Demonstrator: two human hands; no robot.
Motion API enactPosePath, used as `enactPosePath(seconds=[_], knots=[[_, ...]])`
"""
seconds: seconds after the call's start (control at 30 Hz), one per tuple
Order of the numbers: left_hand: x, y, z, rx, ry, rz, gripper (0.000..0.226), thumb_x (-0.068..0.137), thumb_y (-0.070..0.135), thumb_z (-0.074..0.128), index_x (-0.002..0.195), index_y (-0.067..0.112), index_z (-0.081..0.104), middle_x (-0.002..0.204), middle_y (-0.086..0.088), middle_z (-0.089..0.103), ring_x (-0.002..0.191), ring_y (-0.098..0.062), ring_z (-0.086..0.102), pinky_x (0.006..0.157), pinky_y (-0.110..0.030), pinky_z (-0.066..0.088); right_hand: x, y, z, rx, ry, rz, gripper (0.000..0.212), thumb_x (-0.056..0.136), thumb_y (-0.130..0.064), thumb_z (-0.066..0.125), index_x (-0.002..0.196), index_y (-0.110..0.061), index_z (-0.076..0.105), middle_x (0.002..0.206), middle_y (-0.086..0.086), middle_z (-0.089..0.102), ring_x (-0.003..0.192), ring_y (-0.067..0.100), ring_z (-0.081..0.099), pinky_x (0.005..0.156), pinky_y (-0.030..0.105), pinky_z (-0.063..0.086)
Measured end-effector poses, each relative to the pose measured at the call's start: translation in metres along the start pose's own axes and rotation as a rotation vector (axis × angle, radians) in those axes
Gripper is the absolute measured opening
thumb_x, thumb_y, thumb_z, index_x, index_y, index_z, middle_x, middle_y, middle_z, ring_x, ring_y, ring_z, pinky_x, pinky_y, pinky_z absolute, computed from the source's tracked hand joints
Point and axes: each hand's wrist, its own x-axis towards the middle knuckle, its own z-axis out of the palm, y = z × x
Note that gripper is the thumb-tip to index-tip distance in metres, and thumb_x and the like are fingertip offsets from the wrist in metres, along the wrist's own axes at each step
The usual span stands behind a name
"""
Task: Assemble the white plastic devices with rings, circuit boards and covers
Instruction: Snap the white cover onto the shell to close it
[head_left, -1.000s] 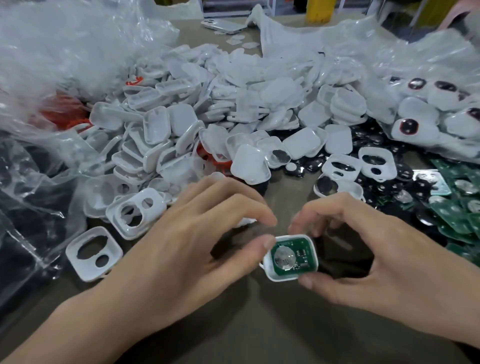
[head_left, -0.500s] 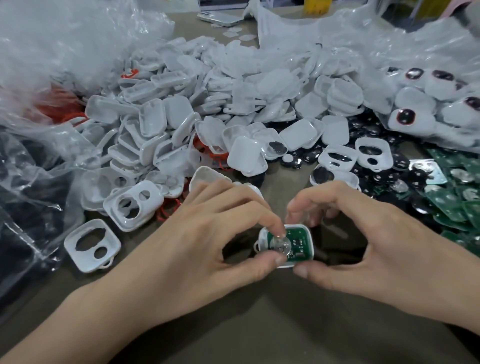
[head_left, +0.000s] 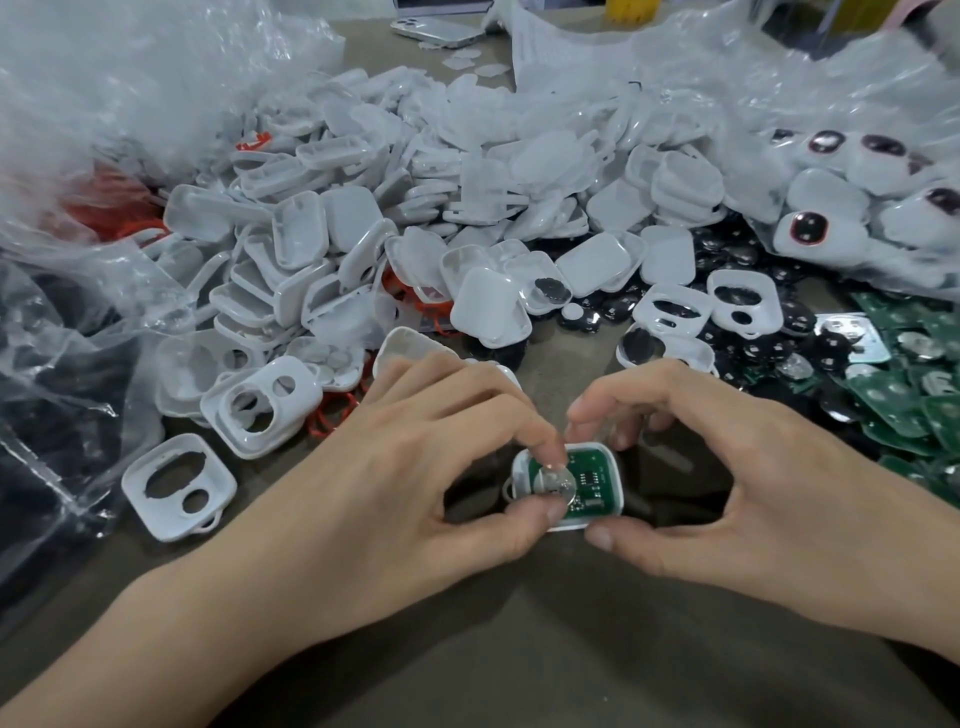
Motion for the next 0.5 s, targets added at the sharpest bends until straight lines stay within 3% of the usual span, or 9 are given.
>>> enactPosePath(seconds=[0.33,0.5], knots=[[0.0,0.0029,0.0007,0.019,0.005,-0.003,0.017,0.091,0.048,0.063,0.104,0.037,0.065,0.106,0.02,0.058,0.108,-0.011,0.053,0.093,-0.035,0.038,-0.0009,-0.0007,-0.0002,-0.038,0.021,-0.01,0.047,0.075,-0.057,0.068,0.117,-0.046,0.049,0.108,-0.035,0.054,0.105,-0.003,0.055,0.086,0.003,0.037],[0.0008,0.0021,0.0006,0.036,-0.002,0.003,0.018,0.092,0.048,0.062,0.105,0.036,0.065,0.107,0.019,0.058,0.108,-0.013,0.054,0.093,-0.036,0.039,-0.0007,0.0025,0.0,0.014,-0.001,0.039,0.043,0.073,-0.061,0.069,0.11,-0.05,0.051,0.103,-0.012,0.063,0.106,0.011,0.059,0.082,0.023,0.044]])
